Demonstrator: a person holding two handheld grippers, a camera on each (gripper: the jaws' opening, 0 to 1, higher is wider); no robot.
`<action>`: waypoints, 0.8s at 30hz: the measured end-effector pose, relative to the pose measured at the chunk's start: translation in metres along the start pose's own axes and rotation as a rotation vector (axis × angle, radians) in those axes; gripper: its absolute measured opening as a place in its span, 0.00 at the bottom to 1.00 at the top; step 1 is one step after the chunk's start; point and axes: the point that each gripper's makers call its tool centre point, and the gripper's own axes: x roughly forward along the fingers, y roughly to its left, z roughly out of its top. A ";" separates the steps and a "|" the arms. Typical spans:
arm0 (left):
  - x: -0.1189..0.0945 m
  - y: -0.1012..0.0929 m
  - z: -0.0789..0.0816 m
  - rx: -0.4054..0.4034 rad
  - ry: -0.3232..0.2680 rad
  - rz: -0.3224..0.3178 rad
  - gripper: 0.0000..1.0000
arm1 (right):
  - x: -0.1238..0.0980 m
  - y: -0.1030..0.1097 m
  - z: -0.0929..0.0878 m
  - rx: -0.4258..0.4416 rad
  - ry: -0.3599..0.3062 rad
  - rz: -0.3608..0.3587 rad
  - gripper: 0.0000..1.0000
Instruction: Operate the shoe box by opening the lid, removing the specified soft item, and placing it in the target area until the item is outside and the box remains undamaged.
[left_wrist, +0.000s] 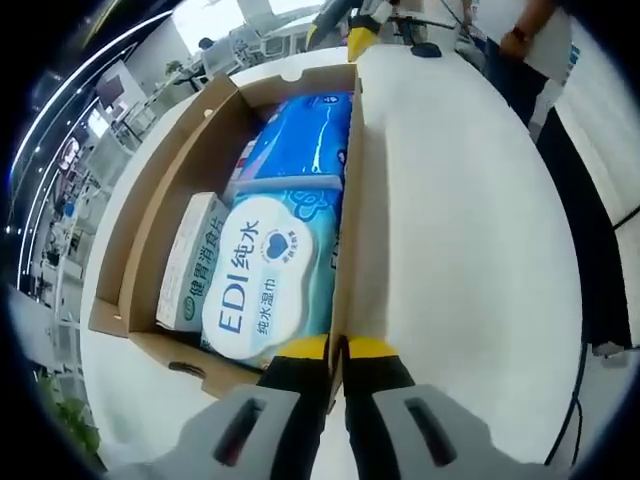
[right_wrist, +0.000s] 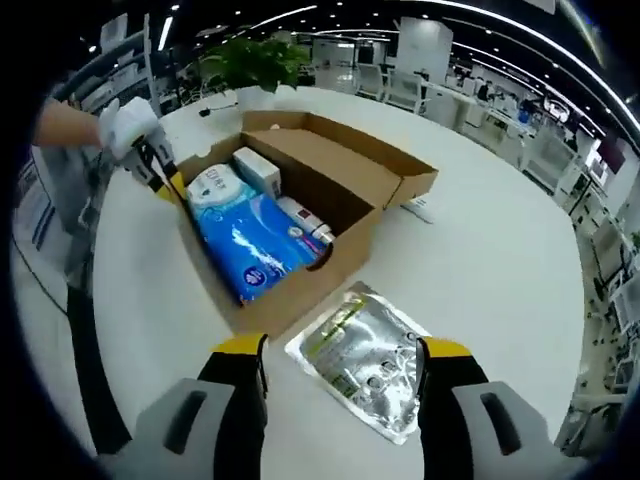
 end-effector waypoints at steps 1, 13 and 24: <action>-0.002 0.000 -0.001 -0.014 -0.024 0.000 0.02 | -0.004 0.005 0.001 -0.004 0.020 0.012 0.53; 0.000 -0.001 -0.001 -0.014 -0.034 -0.035 0.01 | -0.041 0.023 0.064 -0.258 0.130 0.040 0.52; -0.001 0.000 0.000 -0.016 -0.062 -0.027 0.01 | -0.027 0.040 0.097 -0.349 0.187 0.139 0.48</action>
